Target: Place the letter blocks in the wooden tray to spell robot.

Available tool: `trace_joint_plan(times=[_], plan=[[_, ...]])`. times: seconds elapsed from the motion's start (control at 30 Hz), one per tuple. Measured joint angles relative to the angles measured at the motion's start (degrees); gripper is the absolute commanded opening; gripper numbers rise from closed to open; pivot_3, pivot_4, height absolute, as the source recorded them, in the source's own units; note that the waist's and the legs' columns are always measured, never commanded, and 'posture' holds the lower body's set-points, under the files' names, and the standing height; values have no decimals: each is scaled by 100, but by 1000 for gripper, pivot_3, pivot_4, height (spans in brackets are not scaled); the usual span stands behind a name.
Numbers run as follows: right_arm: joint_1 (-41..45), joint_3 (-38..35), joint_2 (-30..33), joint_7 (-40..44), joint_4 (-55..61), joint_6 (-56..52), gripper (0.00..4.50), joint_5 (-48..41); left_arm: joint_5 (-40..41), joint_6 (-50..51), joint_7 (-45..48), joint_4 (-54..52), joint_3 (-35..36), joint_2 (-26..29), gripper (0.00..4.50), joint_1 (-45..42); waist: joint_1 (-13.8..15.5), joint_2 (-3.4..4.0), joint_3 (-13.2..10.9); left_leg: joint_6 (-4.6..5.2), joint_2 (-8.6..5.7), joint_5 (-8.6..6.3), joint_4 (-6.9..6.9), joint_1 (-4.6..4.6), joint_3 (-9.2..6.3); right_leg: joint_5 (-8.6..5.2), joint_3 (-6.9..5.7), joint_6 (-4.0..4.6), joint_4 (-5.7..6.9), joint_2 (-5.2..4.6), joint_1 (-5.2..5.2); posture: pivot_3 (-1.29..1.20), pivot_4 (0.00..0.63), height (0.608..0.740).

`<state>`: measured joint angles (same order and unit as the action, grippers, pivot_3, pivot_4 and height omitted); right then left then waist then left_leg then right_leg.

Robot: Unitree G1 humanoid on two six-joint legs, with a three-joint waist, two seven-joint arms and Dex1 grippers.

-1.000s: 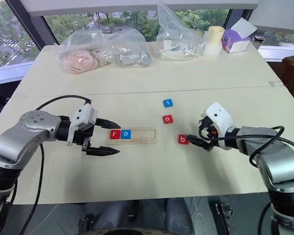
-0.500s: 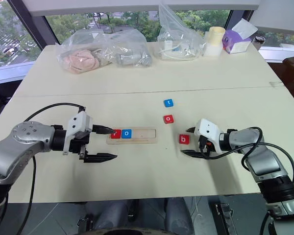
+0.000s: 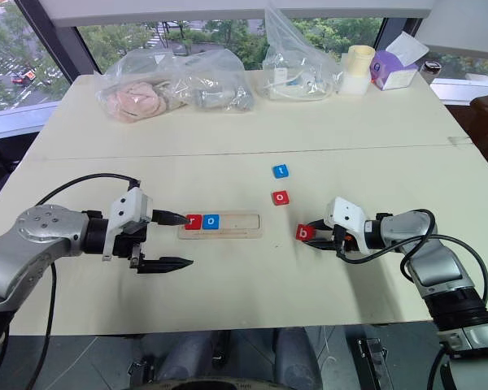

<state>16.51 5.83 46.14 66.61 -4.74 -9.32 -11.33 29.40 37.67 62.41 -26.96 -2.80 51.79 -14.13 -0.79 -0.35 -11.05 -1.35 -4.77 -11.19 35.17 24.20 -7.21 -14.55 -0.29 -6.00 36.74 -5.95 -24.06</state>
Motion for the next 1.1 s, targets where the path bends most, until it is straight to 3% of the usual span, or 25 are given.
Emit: trace_joint_plan(times=[0.17, 0.37, 0.67, 0.9, 1.1], plan=[[572, 255, -410, -132, 414, -714, 1125, -35, -43, -72, -13, 103, -18, 4, 4500, 117, -27, 1, -1, 0, 30, 0, -2, -5, 23, 10, 13, 17, 9, 18, -14, 0, 150, 740], [1594, 865, -1270, -164, 916, -1458, 1125, -178, -22, -70, -98, 266, 536, 243, 4500, 470, 2, -2, 0, -2, 48, -1, -6, -6, 23, 13, 13, 26, 12, 39, -21, 0, 150, 740], [2447, 1866, -2054, -107, -602, -733, 1125, 612, 83, -31, -223, 320, 1354, 383, 4500, 1176, 3, -3, 0, -9, 45, 2, -5, -5, 38, 17, 19, 26, 12, 37, -27, 0, 150, 740], [2766, 1978, -2317, 15, -1546, -114, 1125, 949, 150, 22, -427, 223, 1492, 308, 4500, 1406, -34, -3, 0, -13, 49, 5, -8, -11, 45, 26, 25, 13, 25, 42, -34, 0, 150, 740], [2820, 1978, -2435, 121, -1705, 11, 1125, 1044, 150, 54, -563, 131, 1481, 293, 4500, 1444, -31, -3, 0, -16, 51, 6, -8, -14, 45, 27, 26, 17, 28, 44, -33, 0, 150, 740]])
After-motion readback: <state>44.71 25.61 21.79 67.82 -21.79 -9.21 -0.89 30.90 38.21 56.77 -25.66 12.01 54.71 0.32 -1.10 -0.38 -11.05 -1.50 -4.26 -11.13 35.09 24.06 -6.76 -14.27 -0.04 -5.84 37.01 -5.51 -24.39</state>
